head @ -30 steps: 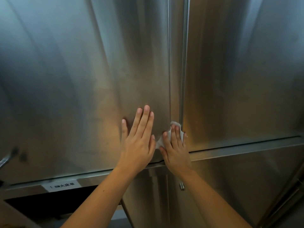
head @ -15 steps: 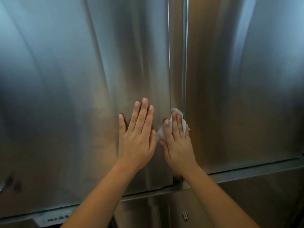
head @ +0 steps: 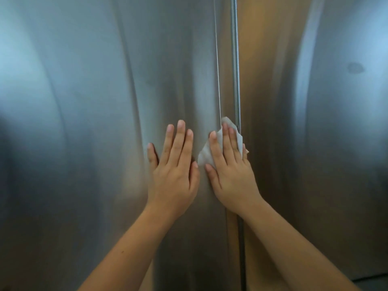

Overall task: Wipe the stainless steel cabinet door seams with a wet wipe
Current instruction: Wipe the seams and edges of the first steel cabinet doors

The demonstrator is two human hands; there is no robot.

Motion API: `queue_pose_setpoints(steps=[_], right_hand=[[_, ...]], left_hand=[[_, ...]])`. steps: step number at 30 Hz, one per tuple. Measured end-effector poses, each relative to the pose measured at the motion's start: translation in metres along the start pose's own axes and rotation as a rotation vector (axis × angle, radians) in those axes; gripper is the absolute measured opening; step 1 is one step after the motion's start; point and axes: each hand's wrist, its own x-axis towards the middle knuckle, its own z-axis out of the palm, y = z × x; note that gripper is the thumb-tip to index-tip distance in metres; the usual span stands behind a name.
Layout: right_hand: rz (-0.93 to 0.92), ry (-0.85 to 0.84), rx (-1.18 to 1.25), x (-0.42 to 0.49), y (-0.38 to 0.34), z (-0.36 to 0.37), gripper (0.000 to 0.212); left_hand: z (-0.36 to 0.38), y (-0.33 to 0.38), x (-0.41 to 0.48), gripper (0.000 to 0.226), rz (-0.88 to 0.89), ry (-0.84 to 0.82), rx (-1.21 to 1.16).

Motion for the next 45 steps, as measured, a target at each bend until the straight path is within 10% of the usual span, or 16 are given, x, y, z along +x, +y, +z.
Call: queue_pose_setpoints(steps=[45], right_hand=[[-0.103, 0.077, -0.140, 0.288, 0.022, -0.109, 0.062]], left_hand=[[-0.043, -0.039, 0.264, 0.058, 0.002, 0.228, 0.051]])
